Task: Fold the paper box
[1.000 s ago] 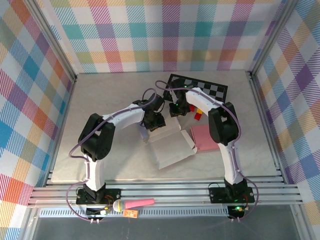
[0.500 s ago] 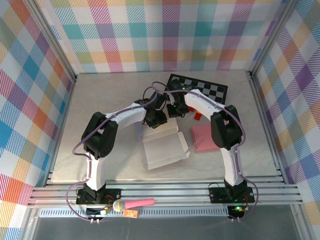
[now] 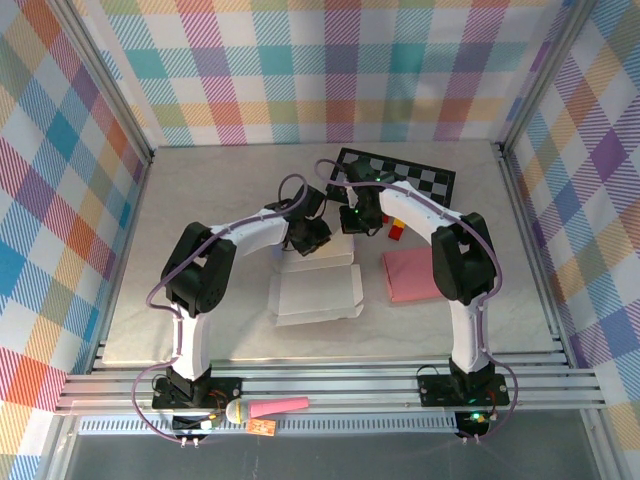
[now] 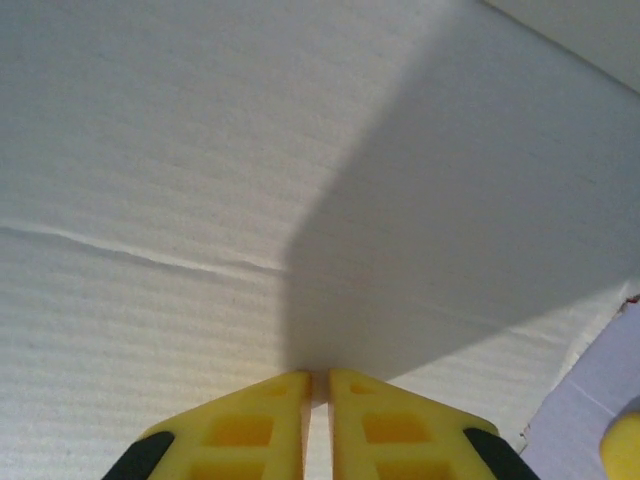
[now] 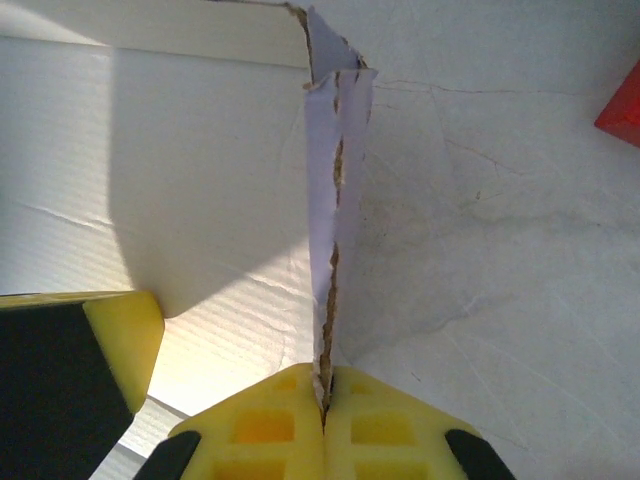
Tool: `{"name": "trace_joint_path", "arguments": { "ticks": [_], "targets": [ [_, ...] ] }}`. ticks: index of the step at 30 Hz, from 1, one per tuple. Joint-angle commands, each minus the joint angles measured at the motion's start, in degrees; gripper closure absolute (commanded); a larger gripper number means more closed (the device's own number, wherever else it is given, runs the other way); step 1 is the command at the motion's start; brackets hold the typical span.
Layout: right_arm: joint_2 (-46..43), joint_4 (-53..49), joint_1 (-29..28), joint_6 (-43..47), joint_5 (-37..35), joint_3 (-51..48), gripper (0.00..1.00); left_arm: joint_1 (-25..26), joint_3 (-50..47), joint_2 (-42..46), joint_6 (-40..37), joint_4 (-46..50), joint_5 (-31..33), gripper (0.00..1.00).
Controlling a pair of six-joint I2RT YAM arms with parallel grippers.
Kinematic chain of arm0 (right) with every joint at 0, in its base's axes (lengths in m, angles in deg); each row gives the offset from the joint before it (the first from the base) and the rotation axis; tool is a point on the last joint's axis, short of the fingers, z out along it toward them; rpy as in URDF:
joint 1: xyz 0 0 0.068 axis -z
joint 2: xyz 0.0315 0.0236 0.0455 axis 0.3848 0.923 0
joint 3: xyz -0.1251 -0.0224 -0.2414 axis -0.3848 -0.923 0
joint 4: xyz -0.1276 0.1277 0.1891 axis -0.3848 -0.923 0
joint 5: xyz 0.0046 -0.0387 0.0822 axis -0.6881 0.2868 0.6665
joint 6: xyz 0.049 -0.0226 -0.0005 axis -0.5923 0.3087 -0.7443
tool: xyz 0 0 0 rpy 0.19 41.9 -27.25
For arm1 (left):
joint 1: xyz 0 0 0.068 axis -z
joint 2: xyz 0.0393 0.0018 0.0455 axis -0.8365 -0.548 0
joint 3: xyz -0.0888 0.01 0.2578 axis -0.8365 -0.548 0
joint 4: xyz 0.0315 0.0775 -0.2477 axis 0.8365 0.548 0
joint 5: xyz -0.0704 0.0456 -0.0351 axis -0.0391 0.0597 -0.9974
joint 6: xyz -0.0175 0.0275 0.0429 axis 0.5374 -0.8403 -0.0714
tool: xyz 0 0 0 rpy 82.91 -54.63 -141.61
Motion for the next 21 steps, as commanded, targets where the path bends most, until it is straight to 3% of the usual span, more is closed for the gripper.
{"name": "trace_joint_path", "arguments": {
  "ticks": [1,10,21],
  "targets": [
    [-1.1,0.6,-1.2,-1.1,7.6,0.7,1.00,0.0,-3.6,-2.2,2.1,-3.3,1.8,0.89],
    [-0.8,0.2,-1.2,-1.4,7.6,0.2,1.00,0.5,-4.0,1.2,3.1,-9.2,1.8,0.91],
    [0.7,0.0,-0.7,-1.5,8.5,0.5,1.00,0.3,-2.7,0.5,14.9,-22.0,-5.0,1.00]
  ]
}}
